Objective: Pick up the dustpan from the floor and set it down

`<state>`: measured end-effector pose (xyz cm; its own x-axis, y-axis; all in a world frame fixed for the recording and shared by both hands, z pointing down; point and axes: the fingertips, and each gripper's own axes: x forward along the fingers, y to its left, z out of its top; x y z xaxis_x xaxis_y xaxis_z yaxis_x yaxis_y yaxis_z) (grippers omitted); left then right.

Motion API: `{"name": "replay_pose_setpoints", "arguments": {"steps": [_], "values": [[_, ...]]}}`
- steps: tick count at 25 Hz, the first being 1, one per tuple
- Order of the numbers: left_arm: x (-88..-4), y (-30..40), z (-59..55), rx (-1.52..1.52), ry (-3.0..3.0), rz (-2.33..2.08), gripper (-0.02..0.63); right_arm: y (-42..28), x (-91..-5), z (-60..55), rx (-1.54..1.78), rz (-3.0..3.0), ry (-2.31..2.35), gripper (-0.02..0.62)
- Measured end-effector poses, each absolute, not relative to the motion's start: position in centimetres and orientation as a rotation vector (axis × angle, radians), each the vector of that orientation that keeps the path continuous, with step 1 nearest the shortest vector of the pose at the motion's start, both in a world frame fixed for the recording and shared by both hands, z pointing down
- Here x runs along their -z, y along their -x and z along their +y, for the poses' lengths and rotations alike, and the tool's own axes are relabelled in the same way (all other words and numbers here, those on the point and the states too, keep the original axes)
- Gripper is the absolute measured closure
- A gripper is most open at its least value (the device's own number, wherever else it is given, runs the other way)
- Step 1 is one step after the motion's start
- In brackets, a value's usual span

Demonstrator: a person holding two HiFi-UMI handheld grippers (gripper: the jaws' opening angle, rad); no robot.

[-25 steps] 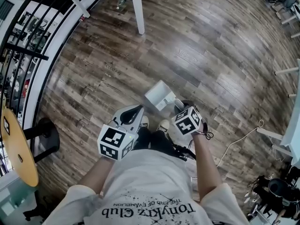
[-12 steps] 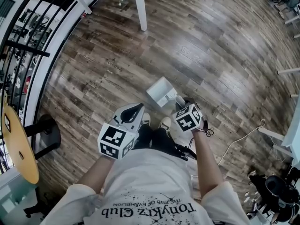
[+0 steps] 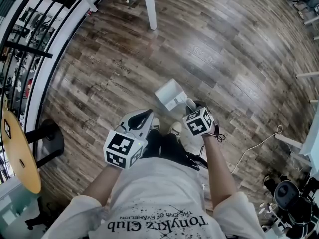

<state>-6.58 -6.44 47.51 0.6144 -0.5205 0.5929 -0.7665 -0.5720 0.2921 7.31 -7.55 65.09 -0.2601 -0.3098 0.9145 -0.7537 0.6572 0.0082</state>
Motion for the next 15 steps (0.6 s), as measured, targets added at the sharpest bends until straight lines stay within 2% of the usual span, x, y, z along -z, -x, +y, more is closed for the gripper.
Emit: {"name": "replay_pose_setpoints", "arguments": {"steps": [15], "values": [[-47.9,6.8,-6.4,-0.622,-2.303,-1.025,0.583,-7.2,-66.6,-7.6,-0.553,-1.848,-0.848,0.515]]}}
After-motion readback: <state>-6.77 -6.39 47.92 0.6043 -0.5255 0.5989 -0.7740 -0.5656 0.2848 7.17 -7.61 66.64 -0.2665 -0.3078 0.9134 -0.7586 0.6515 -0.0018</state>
